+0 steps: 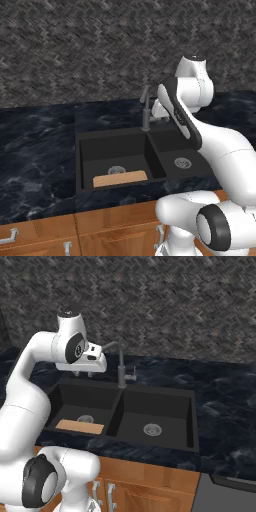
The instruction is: Turn on the sink faucet with hot water and rinse the cutting board for ten seconds, then turn off the faucet. Push the cutting board to reach the water if necessary.
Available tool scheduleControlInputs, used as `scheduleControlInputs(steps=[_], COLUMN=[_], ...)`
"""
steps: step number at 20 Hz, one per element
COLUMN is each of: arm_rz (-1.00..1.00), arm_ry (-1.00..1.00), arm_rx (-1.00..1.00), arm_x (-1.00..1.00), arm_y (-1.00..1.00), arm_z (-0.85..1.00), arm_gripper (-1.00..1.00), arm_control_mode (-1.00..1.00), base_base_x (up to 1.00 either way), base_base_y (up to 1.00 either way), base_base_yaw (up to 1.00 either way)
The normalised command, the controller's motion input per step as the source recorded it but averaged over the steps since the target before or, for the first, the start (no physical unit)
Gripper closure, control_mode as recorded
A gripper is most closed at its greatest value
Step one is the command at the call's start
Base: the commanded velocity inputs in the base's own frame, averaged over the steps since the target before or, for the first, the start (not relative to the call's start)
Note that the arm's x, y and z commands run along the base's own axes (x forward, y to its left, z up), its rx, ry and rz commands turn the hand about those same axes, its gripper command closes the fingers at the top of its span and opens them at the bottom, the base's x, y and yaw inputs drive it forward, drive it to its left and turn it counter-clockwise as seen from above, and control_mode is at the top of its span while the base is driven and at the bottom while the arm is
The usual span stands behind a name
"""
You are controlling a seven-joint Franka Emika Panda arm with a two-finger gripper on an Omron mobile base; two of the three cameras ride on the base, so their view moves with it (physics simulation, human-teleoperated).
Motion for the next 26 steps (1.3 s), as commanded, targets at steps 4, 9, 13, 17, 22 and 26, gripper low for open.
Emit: scheduleControlInputs(steps=[4, 9, 13, 17, 22, 26], arm_rz=[0.0, 0.01, 0.03, 0.09, 0.09, 0.04], arm_ry=[0.0, -0.02, -0.07, -0.04, -0.14, -0.35], arm_rx=[0.0, 0.0, 0.02, 0.0, 0.0, 0.03], arm_x=[-0.1, -0.01, 0.0, 0.01, 0.02, 0.0], arm_y=[0.0, -0.31, -0.73, -0.66, -0.58, -0.44], arm_z=[-0.01, -0.18, -0.27, -0.27, -0.26, -0.14], arm_gripper=[-1.0, -1.0, -1.0, -1.0, -1.0, -1.0], arm_control_mode=[-1.0, -1.0, -1.0, -1.0, -1.0, -1.0], base_base_x=[0.0, 0.0, 0.0, 0.0, 0.0, 0.0], base_base_y=[0.0, 0.0, 0.0, 0.0, 0.0, 0.0], base_base_yaw=[0.0, 0.0, 0.0, 0.0, 0.0, 0.0])
